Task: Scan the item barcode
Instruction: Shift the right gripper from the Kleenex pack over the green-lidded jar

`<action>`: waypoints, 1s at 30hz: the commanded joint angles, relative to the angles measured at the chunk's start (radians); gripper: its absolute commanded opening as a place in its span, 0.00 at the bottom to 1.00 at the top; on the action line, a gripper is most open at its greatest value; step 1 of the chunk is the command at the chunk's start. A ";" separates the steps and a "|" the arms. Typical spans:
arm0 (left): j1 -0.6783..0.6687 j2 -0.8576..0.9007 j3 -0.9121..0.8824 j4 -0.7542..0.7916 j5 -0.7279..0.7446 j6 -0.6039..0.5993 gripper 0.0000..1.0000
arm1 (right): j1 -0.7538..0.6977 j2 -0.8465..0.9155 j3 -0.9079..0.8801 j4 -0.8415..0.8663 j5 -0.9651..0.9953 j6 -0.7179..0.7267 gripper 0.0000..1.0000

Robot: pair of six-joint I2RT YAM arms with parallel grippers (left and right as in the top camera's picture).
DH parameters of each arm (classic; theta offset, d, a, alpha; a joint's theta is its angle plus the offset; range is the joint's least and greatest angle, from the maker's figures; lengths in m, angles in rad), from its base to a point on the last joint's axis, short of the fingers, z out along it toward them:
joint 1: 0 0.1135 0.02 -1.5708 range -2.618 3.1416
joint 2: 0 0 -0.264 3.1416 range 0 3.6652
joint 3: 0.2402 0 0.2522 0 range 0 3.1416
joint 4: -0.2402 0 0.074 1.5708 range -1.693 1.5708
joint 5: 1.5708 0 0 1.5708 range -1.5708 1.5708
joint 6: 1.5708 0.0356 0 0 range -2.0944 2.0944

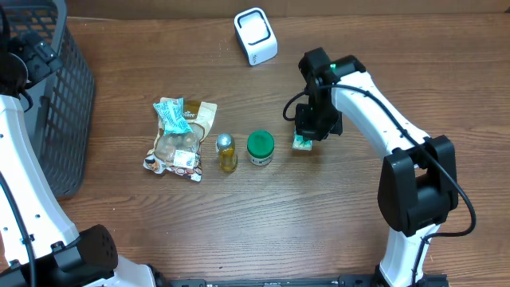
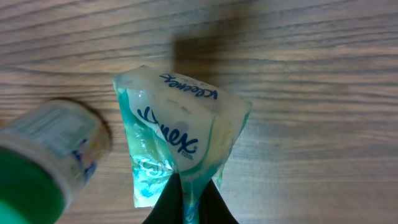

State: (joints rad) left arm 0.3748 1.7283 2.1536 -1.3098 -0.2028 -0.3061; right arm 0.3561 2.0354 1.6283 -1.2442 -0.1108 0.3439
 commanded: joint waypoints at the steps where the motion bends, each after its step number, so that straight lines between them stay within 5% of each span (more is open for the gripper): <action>1: 0.003 0.005 0.009 0.004 -0.003 0.018 1.00 | 0.003 -0.029 -0.058 0.035 0.020 -0.005 0.04; 5: 0.003 0.005 0.009 0.004 -0.003 0.018 1.00 | 0.002 -0.029 -0.095 0.066 0.021 -0.005 0.09; 7: 0.003 0.005 0.009 0.004 -0.003 0.018 1.00 | 0.002 -0.029 -0.100 0.072 0.021 -0.005 0.27; 8: 0.003 0.005 0.009 0.004 -0.002 0.018 1.00 | 0.002 -0.029 -0.100 0.073 0.021 -0.005 0.44; 10: 0.003 0.005 0.009 0.004 -0.003 0.018 1.00 | 0.002 -0.029 -0.100 0.074 0.021 -0.005 0.59; 16: 0.003 0.005 0.009 0.004 -0.003 0.018 0.99 | 0.004 -0.048 -0.019 0.071 -0.021 0.099 0.59; 19: 0.003 0.005 0.009 0.004 -0.003 0.018 1.00 | 0.013 -0.075 0.121 0.049 -0.058 0.130 0.76; 24: 0.003 0.005 0.009 0.004 -0.003 0.018 1.00 | 0.051 -0.083 0.259 0.001 -0.050 0.164 0.75; 30: 0.003 0.005 0.009 0.004 -0.003 0.018 0.99 | 0.121 -0.079 0.227 0.002 -0.018 0.238 0.76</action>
State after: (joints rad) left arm 0.3748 1.7283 2.1536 -1.3094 -0.2028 -0.3061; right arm 0.4408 1.9568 1.8736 -1.2442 -0.1513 0.5232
